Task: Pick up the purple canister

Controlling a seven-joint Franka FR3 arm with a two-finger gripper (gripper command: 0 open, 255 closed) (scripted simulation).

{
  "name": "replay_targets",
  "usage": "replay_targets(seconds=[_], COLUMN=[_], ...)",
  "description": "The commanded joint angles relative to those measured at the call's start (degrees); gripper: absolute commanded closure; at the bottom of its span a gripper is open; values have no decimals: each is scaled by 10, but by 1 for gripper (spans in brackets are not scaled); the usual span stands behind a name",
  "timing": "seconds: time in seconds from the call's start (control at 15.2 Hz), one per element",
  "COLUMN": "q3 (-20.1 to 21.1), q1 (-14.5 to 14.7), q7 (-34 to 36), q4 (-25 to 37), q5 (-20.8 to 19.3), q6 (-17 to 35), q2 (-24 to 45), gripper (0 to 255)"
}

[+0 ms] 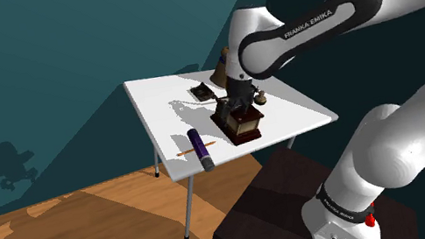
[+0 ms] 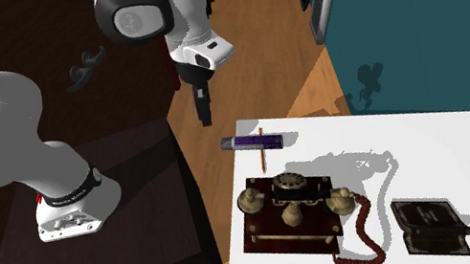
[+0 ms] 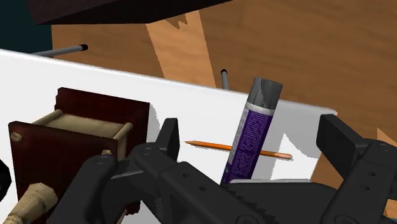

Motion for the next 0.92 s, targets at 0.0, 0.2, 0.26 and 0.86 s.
replay_targets(seconds=[0.0,0.2,0.26,0.86], q3=[2,5,5,4], q1=[-2,-4,-5,-5], q7=[13,31,37,84], q4=[2,12,18,111], q5=[3,8,9,21], q6=[60,136,160,336], q2=[52,126,151,382], gripper=[0,0,0,0])
